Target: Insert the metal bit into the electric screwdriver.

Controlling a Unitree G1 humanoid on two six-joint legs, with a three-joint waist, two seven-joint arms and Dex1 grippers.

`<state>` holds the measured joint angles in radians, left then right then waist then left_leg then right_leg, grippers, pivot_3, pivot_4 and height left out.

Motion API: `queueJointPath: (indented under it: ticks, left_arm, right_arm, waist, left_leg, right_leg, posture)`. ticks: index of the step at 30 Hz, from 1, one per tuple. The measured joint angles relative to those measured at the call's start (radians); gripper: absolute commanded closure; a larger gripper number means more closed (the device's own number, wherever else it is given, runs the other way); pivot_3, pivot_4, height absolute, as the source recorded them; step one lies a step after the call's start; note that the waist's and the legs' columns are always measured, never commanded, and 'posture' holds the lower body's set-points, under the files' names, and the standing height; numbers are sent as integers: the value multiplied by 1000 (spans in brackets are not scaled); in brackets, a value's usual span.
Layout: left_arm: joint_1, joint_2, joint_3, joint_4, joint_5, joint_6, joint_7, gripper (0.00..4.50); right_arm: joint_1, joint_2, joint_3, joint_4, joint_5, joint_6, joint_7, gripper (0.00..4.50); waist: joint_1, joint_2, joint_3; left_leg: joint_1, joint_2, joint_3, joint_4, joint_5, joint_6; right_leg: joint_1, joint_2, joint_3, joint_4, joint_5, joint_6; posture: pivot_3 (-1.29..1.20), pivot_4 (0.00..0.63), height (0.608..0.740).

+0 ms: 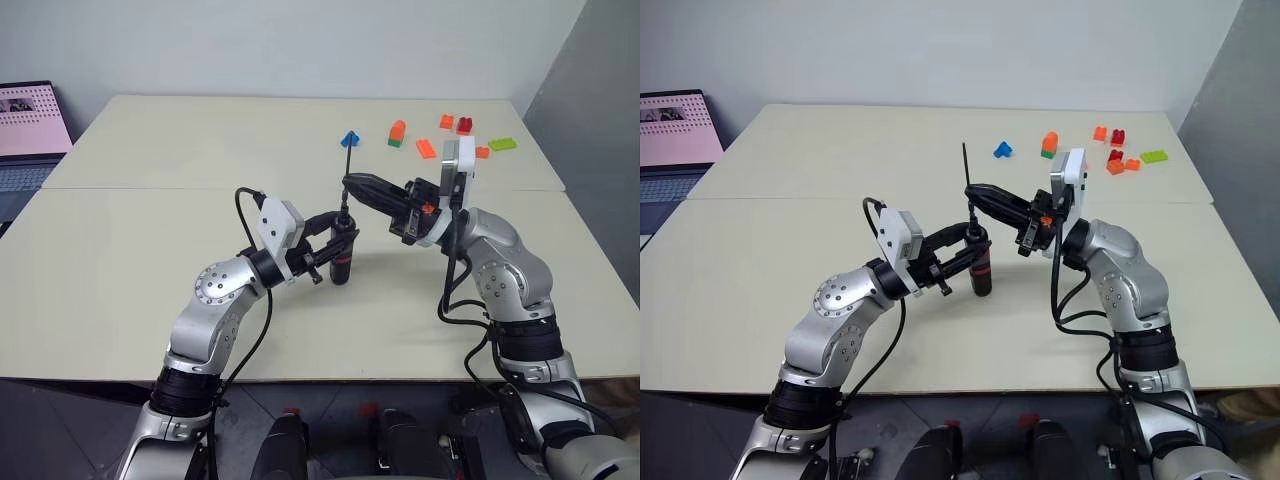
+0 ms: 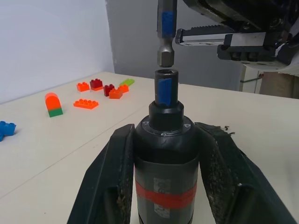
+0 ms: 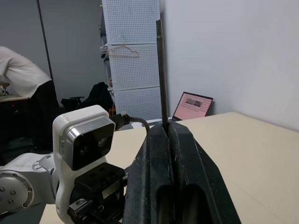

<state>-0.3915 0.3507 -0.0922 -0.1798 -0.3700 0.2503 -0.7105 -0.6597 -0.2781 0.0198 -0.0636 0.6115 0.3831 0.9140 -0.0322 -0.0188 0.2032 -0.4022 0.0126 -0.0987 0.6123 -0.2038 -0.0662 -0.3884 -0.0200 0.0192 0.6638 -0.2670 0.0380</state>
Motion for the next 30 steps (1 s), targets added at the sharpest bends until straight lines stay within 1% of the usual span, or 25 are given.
queueJointPath:
  ticks: [18, 30]
  left_arm:
    - [6, 0, 0, -4, 0, -3, 1, 2879]
    - [12, 0, -2, -4, 4, -15, 1, 2879]
  right_arm:
    - [5, -9, 19, -9, -4, -1, 1, 4500]
    - [6, -18, 31, -11, -34, -3, 0, 4500]
  waist:
    - [0, 0, 0]
    - [0, 0, 0]
  left_leg:
    - [0, 0, 0, 0, 0, 0]
    - [1, 0, 0, 0, 0, 0]
  right_leg:
    - [0, 0, 0, 0, 0, 0]
    - [1, 0, 0, 0, 0, 0]
  posture:
    - [0, 150, 740]
    - [0, 150, 740]
